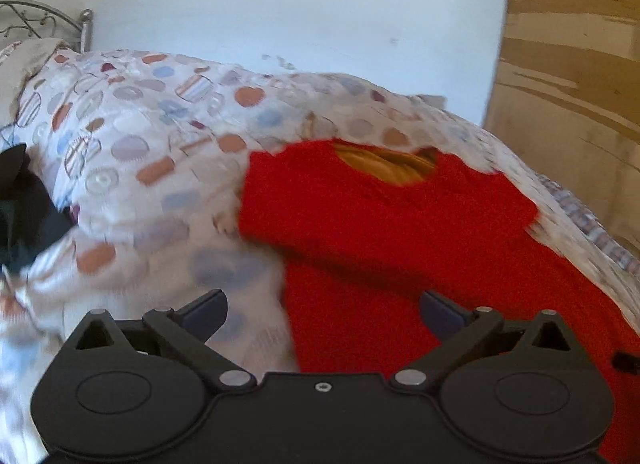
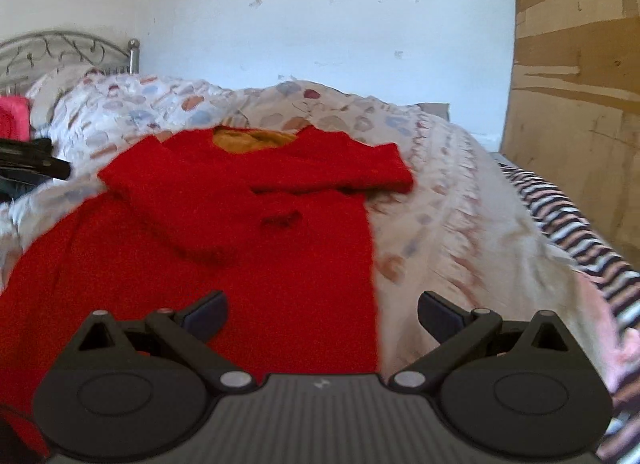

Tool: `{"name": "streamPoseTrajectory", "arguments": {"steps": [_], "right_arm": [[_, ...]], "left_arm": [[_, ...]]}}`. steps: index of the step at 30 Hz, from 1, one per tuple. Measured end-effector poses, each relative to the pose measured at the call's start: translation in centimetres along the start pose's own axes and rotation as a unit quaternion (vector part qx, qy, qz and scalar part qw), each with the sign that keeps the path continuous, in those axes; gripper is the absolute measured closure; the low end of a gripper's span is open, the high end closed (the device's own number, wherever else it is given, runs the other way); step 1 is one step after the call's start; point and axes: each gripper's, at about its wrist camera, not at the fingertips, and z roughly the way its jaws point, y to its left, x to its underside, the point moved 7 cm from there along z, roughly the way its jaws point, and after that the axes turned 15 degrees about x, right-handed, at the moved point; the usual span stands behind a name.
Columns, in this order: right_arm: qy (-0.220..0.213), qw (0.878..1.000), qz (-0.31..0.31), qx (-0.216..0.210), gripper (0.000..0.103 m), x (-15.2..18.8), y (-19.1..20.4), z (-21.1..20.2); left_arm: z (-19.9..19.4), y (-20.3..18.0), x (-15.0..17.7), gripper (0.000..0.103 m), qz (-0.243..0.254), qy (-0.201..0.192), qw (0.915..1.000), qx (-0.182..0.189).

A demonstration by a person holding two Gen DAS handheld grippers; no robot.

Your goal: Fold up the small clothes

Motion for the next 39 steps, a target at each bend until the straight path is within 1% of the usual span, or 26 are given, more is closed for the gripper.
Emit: {"name": "streamPoseTrajectory", "arguments": {"steps": [5, 8, 10, 13, 15, 17, 20, 23, 25, 26, 27, 30, 31, 32, 33, 35, 36, 38, 39], "right_arm": [[-0.010, 1.000, -0.021, 0.006, 0.000, 2.1, -2.1, -2.9], [-0.019, 0.997, -0.070, 0.022, 0.000, 2.7, -2.4, -4.4], [-0.042, 0.994, -0.099, 0.004, 0.000, 3.0, -2.2, -6.0], [-0.069, 0.986, -0.150, -0.028, 0.000, 3.5, -1.1, -8.2], [-0.085, 0.976, -0.194, -0.043, 0.000, 4.1, 0.1, -9.5], [-0.093, 0.966, -0.235, -0.045, 0.000, 4.9, 1.2, -10.0], [-0.105, 0.947, -0.302, -0.030, 0.000, 6.2, 3.1, -10.1], [-0.117, 0.927, -0.356, 0.007, 0.000, 7.3, 4.6, -9.7], [-0.128, 0.915, -0.381, 0.038, 0.000, 7.7, 5.3, -9.4], [-0.135, 0.911, -0.387, 0.048, 0.001, 7.7, 5.3, -9.2], [-0.140, 0.910, -0.386, 0.056, 0.001, 7.6, 5.3, -9.2], [-0.145, 0.920, -0.361, 0.054, 0.004, 7.3, 4.9, -9.2], [-0.147, 0.922, -0.354, 0.050, 0.011, 7.3, 4.8, -9.3], [-0.146, 0.924, -0.352, 0.045, 0.013, 7.2, 4.7, -9.2], [-0.147, 0.924, -0.351, 0.039, 0.020, 7.2, 4.7, -9.3], [-0.150, 0.925, -0.348, 0.021, 0.040, 7.4, 4.8, -9.6], [-0.148, 0.926, -0.346, 0.011, 0.047, 7.3, 4.8, -9.7], [-0.139, 0.930, -0.341, -0.012, 0.079, 7.4, 5.0, -9.9], [-0.134, 0.932, -0.337, -0.022, 0.084, 7.4, 5.1, -10.0]], "left_arm": [[-2.8, -2.0, 4.1, 0.001, 0.004, 0.023, 0.9997, 0.003], [-3.9, -2.7, 5.7, 0.001, 0.007, 0.032, 0.9995, -0.002], [-4.4, -3.1, 6.4, 0.001, 0.000, 0.033, 0.9995, -0.001], [-4.7, -3.7, 6.9, 0.001, -0.005, 0.035, 0.9994, 0.004], [-4.7, -4.3, 7.1, 0.001, -0.001, 0.035, 0.9993, 0.008], [-4.8, -5.0, 7.3, 0.001, 0.007, 0.035, 0.9993, 0.013], [-5.0, -5.9, 7.3, 0.001, 0.013, 0.033, 0.9991, 0.025], [-5.4, -6.5, 7.2, 0.001, 0.020, 0.030, 0.9988, 0.033], [-5.7, -6.8, 7.0, 0.001, 0.023, 0.028, 0.9987, 0.036], [-5.8, -6.9, 6.9, 0.001, 0.024, 0.027, 0.9986, 0.038], [-6.0, -7.0, 6.9, 0.001, 0.025, 0.026, 0.9986, 0.038], [-6.4, -7.2, 6.8, 0.001, 0.030, 0.025, 0.9984, 0.041], [-6.5, -7.3, 6.8, 0.001, 0.033, 0.025, 0.9983, 0.041], [-6.5, -7.4, 6.8, 0.001, 0.036, 0.026, 0.9982, 0.042], [-6.5, -7.5, 6.9, 0.001, 0.038, 0.026, 0.9980, 0.043], [-6.5, -7.8, 7.0, 0.001, 0.044, 0.029, 0.9976, 0.045], [-6.5, -7.9, 7.1, 0.001, 0.048, 0.030, 0.9974, 0.046], [-6.5, -8.3, 7.3, 0.001, 0.054, 0.030, 0.9968, 0.050], [-6.5, -8.5, 7.3, 0.001, 0.056, 0.030, 0.9966, 0.053]]}}
